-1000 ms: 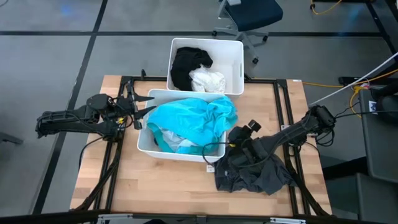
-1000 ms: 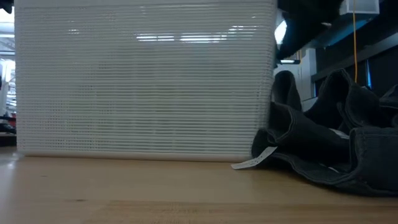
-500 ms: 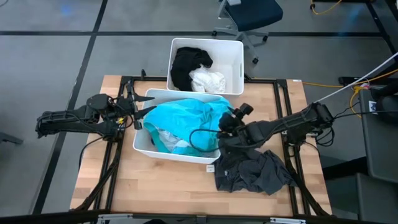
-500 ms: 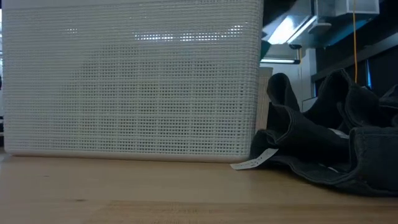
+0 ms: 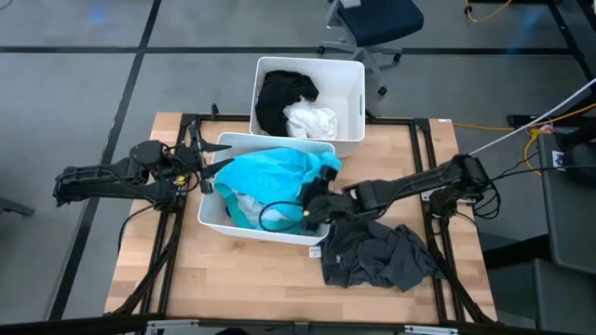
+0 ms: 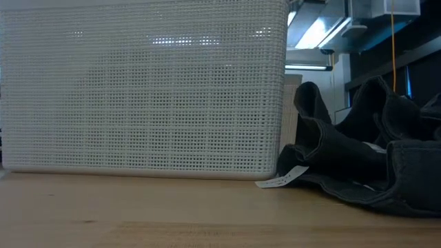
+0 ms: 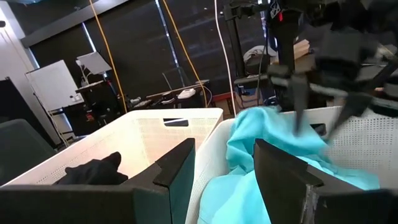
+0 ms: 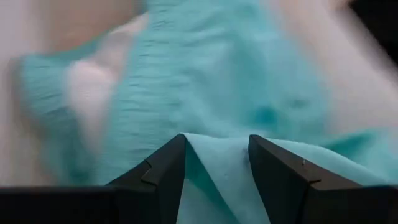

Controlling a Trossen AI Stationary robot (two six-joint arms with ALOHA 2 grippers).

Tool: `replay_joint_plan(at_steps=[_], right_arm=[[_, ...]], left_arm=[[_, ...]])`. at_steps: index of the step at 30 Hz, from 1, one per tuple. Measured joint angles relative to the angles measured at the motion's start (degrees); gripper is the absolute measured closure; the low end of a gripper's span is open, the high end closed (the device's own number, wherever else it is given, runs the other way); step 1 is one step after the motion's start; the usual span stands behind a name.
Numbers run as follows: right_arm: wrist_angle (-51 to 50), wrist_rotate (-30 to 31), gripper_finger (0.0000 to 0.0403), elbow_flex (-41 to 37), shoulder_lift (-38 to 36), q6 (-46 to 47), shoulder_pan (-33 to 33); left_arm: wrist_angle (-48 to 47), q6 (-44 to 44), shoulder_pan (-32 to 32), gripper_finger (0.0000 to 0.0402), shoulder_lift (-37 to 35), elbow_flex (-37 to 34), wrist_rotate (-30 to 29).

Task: Sort clothes
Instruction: Put the light blue shorts into the bottom white bin, then put the black cargo shorts into the bottom white bin

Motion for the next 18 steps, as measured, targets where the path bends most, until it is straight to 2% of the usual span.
replay_joint_plan(at_steps=[3,7,10,14,18], right_arm=[[0.7,-8.55,0.0224,0.02,1.94,0.64,-0.51],[1.4,-10.55,0.0224,0.93,2.25,2.31,-0.32],[-2.51,-8.15,0.0224,6.01,0.78,2.31,0.68],[-9.88,-0.57,0.0224,15.18,0.2,2.29,2.4],[-8.22,5.05,0.0224,18.21,0.1,3.01,2.6]], left_arm=[[0.03,0.0,0.0,0.0251,0.01,-0.01,0.02],[0.04,0.2,-0.01,0.0251,0.0,0.0,0.02],[0.06,0.22,-0.02,0.0251,0.0,0.0,0.0],[0.0,0.22,-0.02,0.0251,0.0,-0.02,0.02],[-0.02,-0.02,-0.02,0.0251,0.0,0.0,0.01]])
